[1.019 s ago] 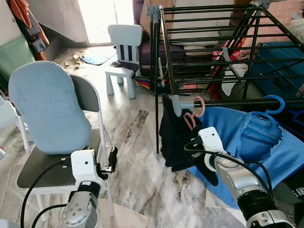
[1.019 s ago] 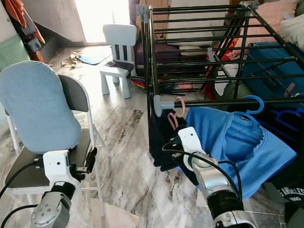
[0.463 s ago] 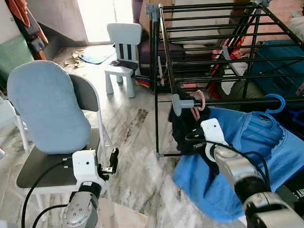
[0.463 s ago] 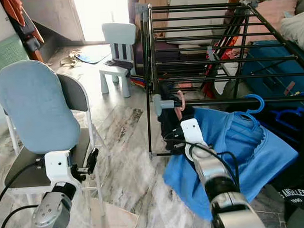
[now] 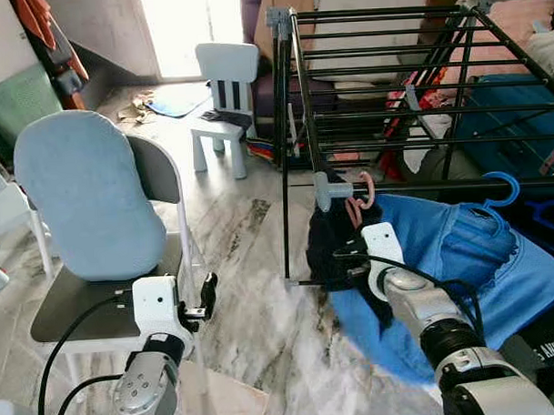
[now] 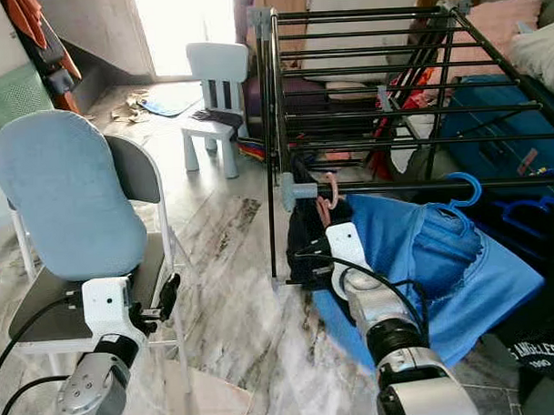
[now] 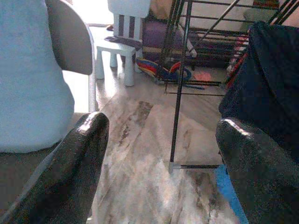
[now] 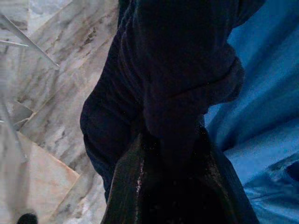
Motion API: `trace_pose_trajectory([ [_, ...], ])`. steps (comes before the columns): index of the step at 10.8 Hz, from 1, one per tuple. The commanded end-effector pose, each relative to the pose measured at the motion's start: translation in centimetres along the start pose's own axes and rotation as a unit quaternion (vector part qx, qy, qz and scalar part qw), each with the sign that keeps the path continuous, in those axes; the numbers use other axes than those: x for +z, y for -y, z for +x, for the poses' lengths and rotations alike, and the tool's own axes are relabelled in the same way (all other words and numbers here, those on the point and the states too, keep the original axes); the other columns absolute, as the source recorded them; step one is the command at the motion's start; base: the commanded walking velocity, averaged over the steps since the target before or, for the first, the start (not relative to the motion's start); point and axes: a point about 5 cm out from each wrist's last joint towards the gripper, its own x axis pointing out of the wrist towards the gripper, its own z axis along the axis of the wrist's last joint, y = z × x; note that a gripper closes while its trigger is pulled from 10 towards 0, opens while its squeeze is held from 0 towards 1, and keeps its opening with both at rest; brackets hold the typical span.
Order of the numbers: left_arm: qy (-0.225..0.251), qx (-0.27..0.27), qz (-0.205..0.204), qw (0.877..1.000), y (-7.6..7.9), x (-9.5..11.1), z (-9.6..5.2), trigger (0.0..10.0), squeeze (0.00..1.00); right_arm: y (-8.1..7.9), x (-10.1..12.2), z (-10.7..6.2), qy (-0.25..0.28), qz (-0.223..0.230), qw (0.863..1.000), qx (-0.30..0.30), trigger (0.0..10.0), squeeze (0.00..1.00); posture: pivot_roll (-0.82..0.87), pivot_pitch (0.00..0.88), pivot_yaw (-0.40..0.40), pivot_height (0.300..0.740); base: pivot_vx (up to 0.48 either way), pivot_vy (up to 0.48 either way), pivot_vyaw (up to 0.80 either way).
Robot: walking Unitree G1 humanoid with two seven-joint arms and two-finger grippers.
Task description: Hang hanger
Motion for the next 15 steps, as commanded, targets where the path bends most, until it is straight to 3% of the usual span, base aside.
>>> trace_pose_trajectory([
  [1, 0.001, -0.005, 0.006, 1.000, 0.1, 0.2, 0.0, 10.0, 0.00, 0.1, -1.3, 0.0, -0.026, 0.015, 1.000, -0.005, 10.0, 0.00, -0.05, 0.000, 0.025, 0.740, 0.000, 0.000, 0.00],
  [3, 0.000, -0.008, 0.006, 1.000, 0.1, 0.3, 0.1, 10.0, 0.00, 0.3, -1.2, 0.0, -0.016, 0.030, 0.999, -0.007, 10.0, 0.00, -0.05, 0.000, 0.025, 0.740, 0.000, 0.000, 0.00],
  [4, 0.000, -0.009, 0.005, 1.000, 0.1, 0.3, 0.1, 10.0, 0.00, 0.7, -0.5, -0.2, 0.010, 0.028, 0.999, -0.016, 10.0, 1.00, -0.05, 0.000, 0.025, 0.740, 0.000, 0.000, 0.00],
  [8, -0.001, -0.011, 0.006, 1.000, 0.2, 0.2, 0.0, 10.0, 0.00, 1.7, -0.1, -0.8, 0.047, 0.014, 0.998, -0.037, 10.0, 1.00, -0.05, 0.000, 0.024, 0.740, 0.000, 0.000, 0.00],
  [10, -0.001, -0.008, 0.009, 1.000, 0.1, 0.1, -0.1, 10.0, 0.00, 1.7, 0.3, -1.4, 0.084, -0.023, 0.995, -0.040, 10.0, 1.00, -0.05, 0.000, 0.030, 0.740, 0.000, 0.000, 0.00],
  [15, 0.001, -0.014, 0.019, 1.000, 0.6, 0.0, 0.2, 10.0, 0.00, 2.3, -0.4, -2.6, 0.108, -0.030, 0.992, -0.051, 10.0, 1.00, -0.05, 0.000, 0.026, 0.740, 0.000, 0.000, 0.00],
])
